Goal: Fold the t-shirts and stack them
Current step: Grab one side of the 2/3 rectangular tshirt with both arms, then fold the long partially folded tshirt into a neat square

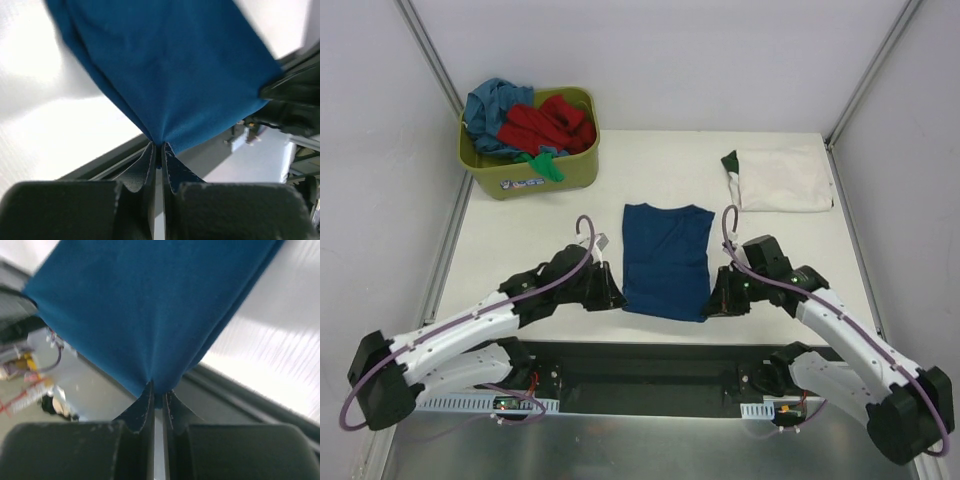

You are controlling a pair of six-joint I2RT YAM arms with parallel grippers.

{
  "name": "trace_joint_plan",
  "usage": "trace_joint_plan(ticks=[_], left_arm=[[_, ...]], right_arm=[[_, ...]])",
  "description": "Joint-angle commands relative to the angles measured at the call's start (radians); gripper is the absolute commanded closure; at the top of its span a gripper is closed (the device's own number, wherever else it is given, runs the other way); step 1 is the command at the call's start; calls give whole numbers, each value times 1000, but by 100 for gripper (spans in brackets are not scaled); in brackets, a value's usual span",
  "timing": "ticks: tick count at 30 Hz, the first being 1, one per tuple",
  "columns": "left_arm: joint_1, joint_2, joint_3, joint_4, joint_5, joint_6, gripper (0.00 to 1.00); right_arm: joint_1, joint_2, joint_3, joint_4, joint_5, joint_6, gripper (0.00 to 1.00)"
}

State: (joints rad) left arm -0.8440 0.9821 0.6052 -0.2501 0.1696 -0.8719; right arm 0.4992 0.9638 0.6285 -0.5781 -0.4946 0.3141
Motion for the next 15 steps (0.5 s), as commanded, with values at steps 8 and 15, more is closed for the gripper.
trace_joint_plan(ticks=[8, 15], left_arm=[[-41, -175, 90, -103, -211, 47, 100], [-26, -33, 249, -107, -407, 117, 100]], right_arm=[[19, -114, 213, -295, -44, -84, 98], [-24, 16, 330, -296, 59, -125, 99]])
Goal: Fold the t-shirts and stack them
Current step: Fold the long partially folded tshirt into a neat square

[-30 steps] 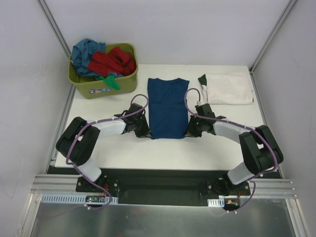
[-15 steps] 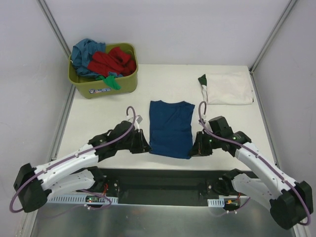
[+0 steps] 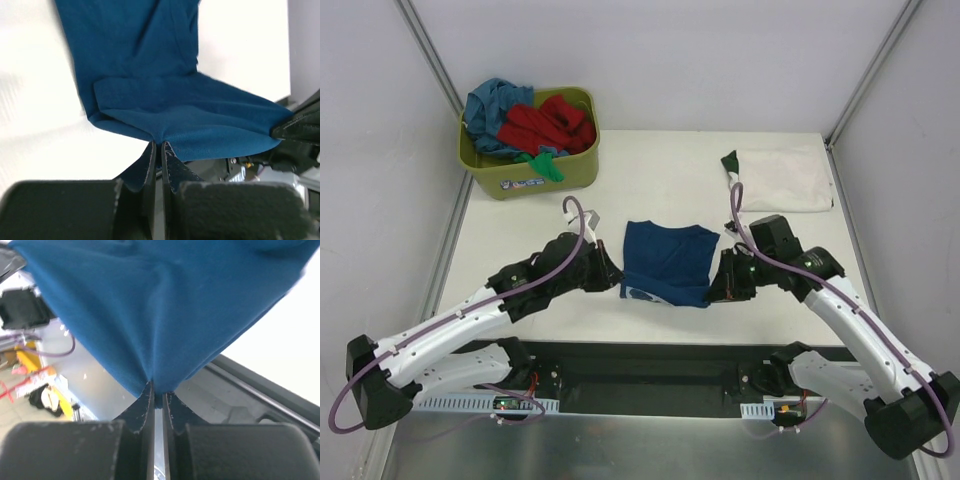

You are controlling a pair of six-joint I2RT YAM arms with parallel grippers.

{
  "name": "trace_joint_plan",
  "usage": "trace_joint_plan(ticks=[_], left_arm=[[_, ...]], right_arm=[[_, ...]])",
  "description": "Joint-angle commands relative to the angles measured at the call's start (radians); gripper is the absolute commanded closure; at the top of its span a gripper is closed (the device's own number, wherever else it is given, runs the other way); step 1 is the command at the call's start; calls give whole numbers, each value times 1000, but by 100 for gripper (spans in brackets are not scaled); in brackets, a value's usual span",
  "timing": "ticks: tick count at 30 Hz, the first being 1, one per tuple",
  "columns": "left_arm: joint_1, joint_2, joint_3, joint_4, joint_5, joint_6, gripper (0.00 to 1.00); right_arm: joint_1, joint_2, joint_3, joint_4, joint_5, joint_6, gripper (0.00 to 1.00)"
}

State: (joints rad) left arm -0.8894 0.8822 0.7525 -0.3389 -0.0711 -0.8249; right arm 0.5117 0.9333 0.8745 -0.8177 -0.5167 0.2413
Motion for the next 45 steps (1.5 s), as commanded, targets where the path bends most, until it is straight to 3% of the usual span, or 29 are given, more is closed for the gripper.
trace_joint_plan(ticks=[1, 8, 23, 30, 32, 34, 35, 36, 37, 38, 39, 42, 45], left_arm=[[39, 110, 116, -20, -171, 76, 100], [191, 313, 248, -9, -65, 148, 100], [351, 776, 531, 34, 14, 214, 100], [397, 1004, 651, 32, 94, 233, 99], [408, 1046, 686, 32, 126, 259, 84], [412, 1054, 711, 32, 154, 277, 55], [412, 1042, 717, 31, 160, 282, 45], [412, 1029, 716, 31, 168, 283, 23], [412, 1011, 702, 29, 174, 283, 16], [412, 965, 690, 29, 177, 283, 5], [412, 936, 673, 29, 180, 279, 1], [409, 799, 573, 31, 206, 256, 1], [403, 648, 446, 34, 235, 227, 1]], right_arm=[[-48, 59, 98, -57, 84, -60, 99], [-134, 188, 176, -19, 84, -97, 99], [-274, 634, 351, 121, 104, -125, 99], [-305, 846, 449, 160, 148, -111, 90], [-305, 898, 477, 163, 197, -105, 87], [-305, 906, 504, 175, 260, -100, 72], [-305, 898, 512, 173, 271, -108, 58], [-303, 886, 518, 170, 276, -109, 27], [-299, 842, 512, 175, 273, -115, 5], [-295, 811, 505, 175, 276, -117, 3], [-283, 777, 489, 181, 282, -125, 3], [-248, 598, 397, 204, 317, -140, 3], [-213, 306, 266, 244, 369, -137, 3]])
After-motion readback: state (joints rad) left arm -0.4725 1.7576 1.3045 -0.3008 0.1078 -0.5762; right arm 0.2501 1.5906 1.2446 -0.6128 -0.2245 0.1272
